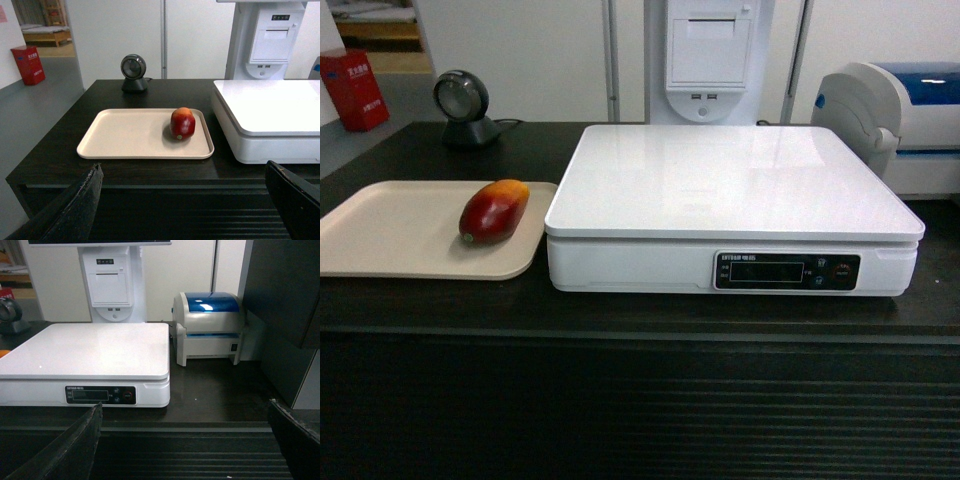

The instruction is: Place dark red mango on scale at checkout

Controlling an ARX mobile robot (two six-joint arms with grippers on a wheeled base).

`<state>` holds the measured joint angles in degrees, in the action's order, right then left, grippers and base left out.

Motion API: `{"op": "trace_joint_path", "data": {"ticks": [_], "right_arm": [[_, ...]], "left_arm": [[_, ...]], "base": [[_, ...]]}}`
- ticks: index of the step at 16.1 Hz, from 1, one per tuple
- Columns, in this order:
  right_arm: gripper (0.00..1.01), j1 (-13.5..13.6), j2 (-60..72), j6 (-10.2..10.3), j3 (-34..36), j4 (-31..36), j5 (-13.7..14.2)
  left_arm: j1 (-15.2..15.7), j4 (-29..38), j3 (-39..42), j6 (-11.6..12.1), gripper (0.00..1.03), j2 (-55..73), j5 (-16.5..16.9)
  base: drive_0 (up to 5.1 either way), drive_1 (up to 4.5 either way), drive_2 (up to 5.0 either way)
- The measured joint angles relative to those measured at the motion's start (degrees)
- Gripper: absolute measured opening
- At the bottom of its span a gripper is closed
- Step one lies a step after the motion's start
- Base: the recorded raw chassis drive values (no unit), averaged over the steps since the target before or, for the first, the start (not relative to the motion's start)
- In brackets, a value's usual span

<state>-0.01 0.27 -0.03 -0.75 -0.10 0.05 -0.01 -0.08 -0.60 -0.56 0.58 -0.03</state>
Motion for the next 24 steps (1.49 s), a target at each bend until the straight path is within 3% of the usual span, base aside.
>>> {"op": "trace_joint_path", "data": {"ticks": [19, 20, 21, 22, 23, 24], "right_arm": [[0.98, 0.0, 0.0, 0.0, 0.0, -0.1, 0.0], [0.98, 0.0, 0.0, 0.0, 0.0, -0.1, -0.1], [0.98, 0.0, 0.0, 0.0, 0.0, -0.1, 0.0], [0.98, 0.0, 0.0, 0.0, 0.0, -0.1, -0.2], [0.98, 0.0, 0.0, 0.0, 0.0, -0.2, 0.1], [0.98, 0.0, 0.0, 0.0, 0.0, -0.1, -0.1]], "left_arm": [[0.0, -0.1, 0.0, 0.0, 0.98, 0.0, 0.0], [-2.9, -5.2, -1.5, -1.1, 0.98, 1.7, -7.3], [-8.0, -5.2, -3.6, -2.3, 0.98, 8.5, -18.0], [-8.2, -2.9, -5.0, -2.3, 0.98, 12.9, -23.6], [-6.5, -0.7, -6.1, -2.2, 0.98, 15.1, -26.2], [-5.2, 1.9, -7.3, -2.0, 0.98, 16.6, -24.4]], "base": [[0.0, 0.0, 0.0], [0.0, 0.0, 0.0], [0.0, 0.0, 0.0], [0.0, 0.0, 0.0], [0.0, 0.0, 0.0], [0.0, 0.0, 0.0]]}}
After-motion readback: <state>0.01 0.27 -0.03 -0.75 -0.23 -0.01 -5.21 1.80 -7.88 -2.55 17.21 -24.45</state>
